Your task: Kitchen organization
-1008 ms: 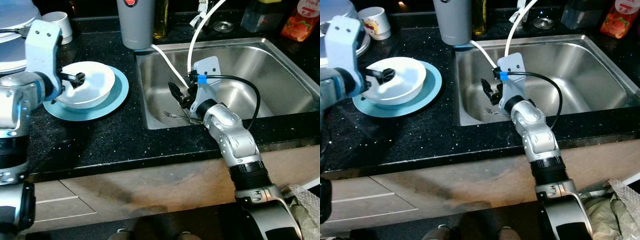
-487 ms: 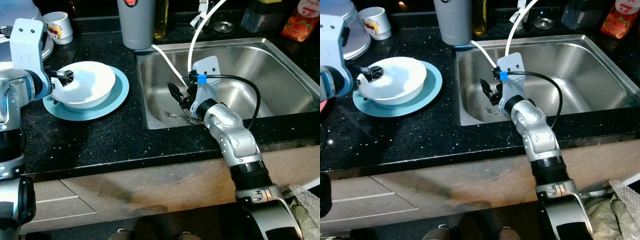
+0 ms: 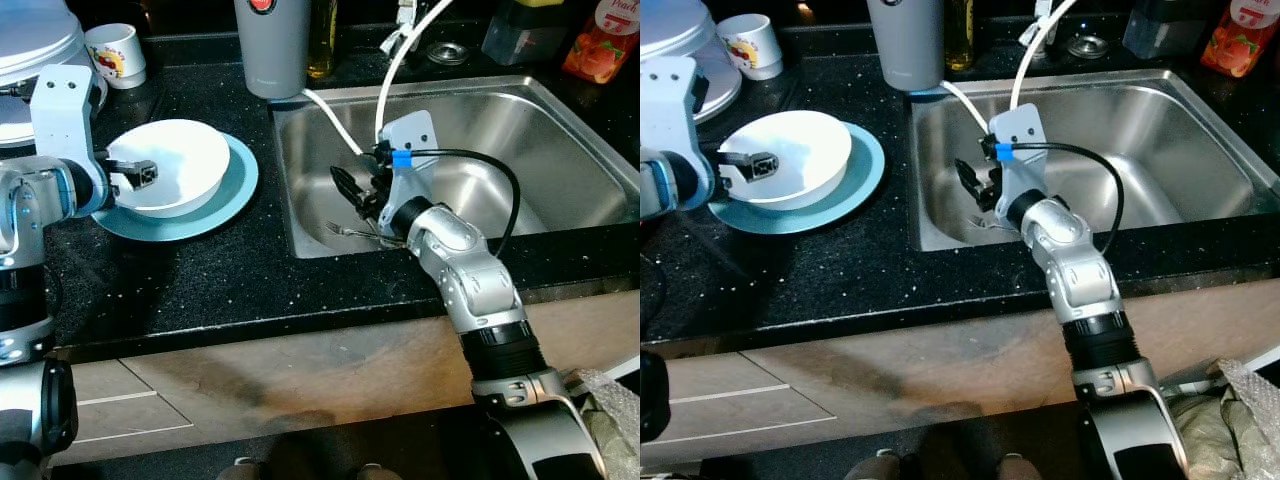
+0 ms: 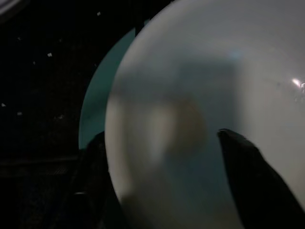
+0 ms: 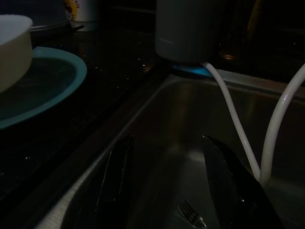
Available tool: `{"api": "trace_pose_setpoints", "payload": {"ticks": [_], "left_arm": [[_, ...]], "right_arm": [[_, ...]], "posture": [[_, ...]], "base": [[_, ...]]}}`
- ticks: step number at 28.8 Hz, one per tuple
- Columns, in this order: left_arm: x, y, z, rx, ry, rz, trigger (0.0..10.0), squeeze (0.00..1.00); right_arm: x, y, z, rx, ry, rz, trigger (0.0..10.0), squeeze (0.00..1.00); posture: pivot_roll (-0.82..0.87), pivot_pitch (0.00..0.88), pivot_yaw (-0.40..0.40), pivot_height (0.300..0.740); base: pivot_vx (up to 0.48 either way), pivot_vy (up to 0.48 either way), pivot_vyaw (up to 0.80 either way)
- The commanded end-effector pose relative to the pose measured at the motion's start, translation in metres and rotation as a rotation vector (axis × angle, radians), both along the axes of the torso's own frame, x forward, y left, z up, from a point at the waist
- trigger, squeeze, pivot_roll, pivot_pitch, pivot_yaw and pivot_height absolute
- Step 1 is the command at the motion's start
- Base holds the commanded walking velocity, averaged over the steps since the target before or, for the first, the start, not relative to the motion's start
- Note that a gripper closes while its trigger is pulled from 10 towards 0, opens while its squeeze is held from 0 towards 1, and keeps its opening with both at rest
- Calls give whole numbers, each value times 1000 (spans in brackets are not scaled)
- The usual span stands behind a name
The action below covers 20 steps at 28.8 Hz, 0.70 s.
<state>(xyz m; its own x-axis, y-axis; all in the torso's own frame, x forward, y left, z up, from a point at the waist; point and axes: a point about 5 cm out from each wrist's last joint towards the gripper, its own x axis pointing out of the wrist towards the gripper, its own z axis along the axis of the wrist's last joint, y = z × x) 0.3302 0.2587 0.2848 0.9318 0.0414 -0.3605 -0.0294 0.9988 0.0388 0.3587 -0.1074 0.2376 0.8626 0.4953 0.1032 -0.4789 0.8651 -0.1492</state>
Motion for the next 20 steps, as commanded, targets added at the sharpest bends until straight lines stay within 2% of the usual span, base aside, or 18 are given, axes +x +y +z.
{"api": "trace_pose_setpoints", "payload": {"ticks": [1, 20], "left_arm": [[0, -2, -8, -20, 39, -12, 0, 0], [0, -5, -3, -14, 15, -33, 0, 0]], "right_arm": [[-2, 3, 3, -4, -9, 16, 10000, 0], [-2, 2, 4, -6, -12, 21, 10000, 0]], "posture": [[37, 134, 14, 740], [36, 135, 13, 740]], "base": [[0, 0, 0], [0, 0, 0]]}}
